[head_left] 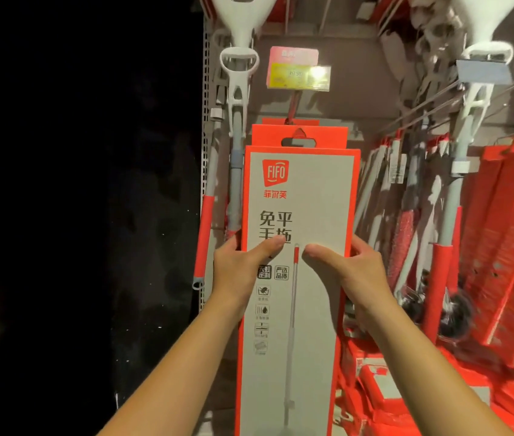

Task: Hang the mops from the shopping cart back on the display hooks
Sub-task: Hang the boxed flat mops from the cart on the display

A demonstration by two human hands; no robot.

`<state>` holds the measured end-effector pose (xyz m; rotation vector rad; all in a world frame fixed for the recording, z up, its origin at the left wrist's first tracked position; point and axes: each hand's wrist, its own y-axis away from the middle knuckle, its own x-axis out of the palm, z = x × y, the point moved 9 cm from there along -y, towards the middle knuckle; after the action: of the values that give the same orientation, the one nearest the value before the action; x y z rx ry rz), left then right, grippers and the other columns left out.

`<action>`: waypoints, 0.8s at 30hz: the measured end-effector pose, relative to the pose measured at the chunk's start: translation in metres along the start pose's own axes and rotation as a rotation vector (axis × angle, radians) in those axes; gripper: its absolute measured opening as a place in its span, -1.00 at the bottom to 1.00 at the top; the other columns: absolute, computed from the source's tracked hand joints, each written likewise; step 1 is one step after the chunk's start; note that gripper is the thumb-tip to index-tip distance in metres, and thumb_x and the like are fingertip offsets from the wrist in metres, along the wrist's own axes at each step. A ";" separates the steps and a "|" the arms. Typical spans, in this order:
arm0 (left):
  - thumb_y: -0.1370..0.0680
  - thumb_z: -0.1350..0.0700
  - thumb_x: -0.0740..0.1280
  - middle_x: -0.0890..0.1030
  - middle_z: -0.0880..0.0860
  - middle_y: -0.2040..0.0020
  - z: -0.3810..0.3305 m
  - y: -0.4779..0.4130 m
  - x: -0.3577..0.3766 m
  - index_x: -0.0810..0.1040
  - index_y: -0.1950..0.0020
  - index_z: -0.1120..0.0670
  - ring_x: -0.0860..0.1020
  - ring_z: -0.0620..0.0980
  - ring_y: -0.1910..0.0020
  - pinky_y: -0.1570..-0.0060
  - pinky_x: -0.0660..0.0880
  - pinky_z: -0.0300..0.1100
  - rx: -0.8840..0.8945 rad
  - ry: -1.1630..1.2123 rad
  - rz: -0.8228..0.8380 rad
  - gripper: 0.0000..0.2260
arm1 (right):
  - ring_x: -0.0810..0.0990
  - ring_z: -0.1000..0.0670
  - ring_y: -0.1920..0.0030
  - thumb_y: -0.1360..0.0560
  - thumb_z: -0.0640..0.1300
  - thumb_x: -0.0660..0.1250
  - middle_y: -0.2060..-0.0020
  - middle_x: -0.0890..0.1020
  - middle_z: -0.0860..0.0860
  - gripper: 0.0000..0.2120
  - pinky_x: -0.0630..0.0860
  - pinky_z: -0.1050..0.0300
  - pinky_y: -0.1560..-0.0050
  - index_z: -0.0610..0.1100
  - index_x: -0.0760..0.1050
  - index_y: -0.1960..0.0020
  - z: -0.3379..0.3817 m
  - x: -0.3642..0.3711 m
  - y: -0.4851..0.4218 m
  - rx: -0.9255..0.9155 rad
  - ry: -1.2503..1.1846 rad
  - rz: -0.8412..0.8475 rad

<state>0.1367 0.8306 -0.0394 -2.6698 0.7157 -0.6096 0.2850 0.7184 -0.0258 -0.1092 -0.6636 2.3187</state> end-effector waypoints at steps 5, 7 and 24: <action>-0.46 0.27 0.42 0.72 0.06 0.13 0.003 -0.048 0.019 0.62 -0.04 0.14 0.70 0.01 0.20 0.32 0.60 -0.19 0.051 0.064 -0.009 -0.83 | 0.69 0.13 0.16 -0.31 -0.20 0.55 0.19 0.72 0.11 -0.72 0.55 0.34 0.26 0.00 0.60 0.03 -0.004 0.001 -0.059 -0.053 0.025 0.043; -0.46 0.27 0.42 0.72 0.06 0.12 0.003 -0.067 0.027 0.63 -0.03 0.13 0.70 0.03 0.18 0.30 0.61 -0.17 0.069 0.075 -0.015 -0.84 | 0.69 0.16 0.20 -0.32 -0.18 0.55 0.24 0.71 0.17 -0.74 0.55 0.34 0.28 0.03 0.58 0.07 -0.004 0.000 -0.081 -0.067 0.027 0.059; -0.44 0.25 0.44 0.72 0.07 0.11 -0.004 -0.158 0.038 0.63 -0.01 0.12 0.70 0.07 0.15 0.22 0.64 -0.09 0.176 0.073 -0.025 -0.83 | 0.70 0.10 0.17 -0.30 -0.17 0.55 0.19 0.72 0.10 -0.70 0.58 0.29 0.26 -0.03 0.60 0.00 -0.011 0.017 -0.177 -0.137 -0.041 0.123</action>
<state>0.2279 0.9404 0.0390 -2.5091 0.6177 -0.7437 0.3838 0.8432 0.0535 -0.1703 -0.8580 2.3971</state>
